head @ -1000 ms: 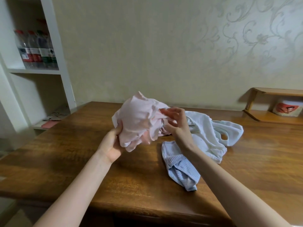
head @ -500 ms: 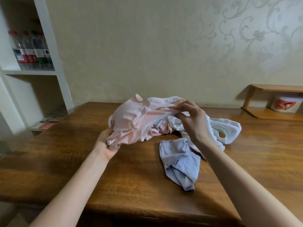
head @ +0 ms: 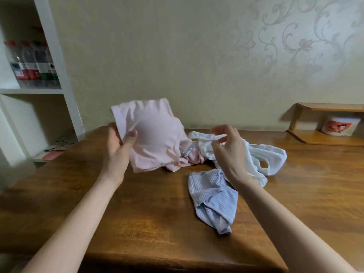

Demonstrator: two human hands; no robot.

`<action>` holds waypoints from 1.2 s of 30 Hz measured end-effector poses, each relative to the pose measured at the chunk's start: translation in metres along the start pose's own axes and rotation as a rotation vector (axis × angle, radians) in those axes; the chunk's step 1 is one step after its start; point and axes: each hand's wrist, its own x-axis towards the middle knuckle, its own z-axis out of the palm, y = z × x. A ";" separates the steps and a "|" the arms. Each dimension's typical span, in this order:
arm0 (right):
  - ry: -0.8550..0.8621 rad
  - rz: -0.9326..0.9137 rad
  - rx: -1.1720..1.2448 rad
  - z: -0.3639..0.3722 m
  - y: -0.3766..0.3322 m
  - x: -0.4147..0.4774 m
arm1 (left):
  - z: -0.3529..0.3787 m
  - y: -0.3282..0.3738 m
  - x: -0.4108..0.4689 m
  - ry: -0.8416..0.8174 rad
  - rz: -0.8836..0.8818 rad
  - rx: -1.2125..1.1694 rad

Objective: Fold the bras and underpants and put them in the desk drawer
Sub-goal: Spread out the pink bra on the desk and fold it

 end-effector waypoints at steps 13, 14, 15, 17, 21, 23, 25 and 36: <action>-0.835 0.736 0.450 0.068 0.009 -0.024 | -0.018 -0.040 -0.041 -0.936 0.155 1.033; -0.807 0.704 0.413 0.071 0.010 -0.025 | -0.019 -0.038 -0.038 -0.930 -0.002 0.952; -0.787 0.668 0.377 0.074 0.010 -0.025 | -0.021 -0.034 -0.036 -0.925 -0.118 0.885; -0.747 0.614 0.323 0.077 0.003 -0.027 | -0.022 -0.030 -0.035 -0.925 -0.115 0.962; -0.697 0.563 0.664 0.074 -0.009 -0.024 | -0.017 -0.050 -0.040 -0.481 0.147 1.082; -0.663 0.457 0.722 0.069 -0.015 -0.023 | -0.016 -0.045 -0.032 -0.102 -0.029 0.704; -0.576 0.391 0.520 0.067 -0.019 -0.023 | -0.017 -0.031 -0.021 0.082 -0.316 0.053; -0.747 0.690 1.097 0.073 -0.018 -0.019 | -0.036 -0.022 -0.022 -0.104 -0.687 -0.568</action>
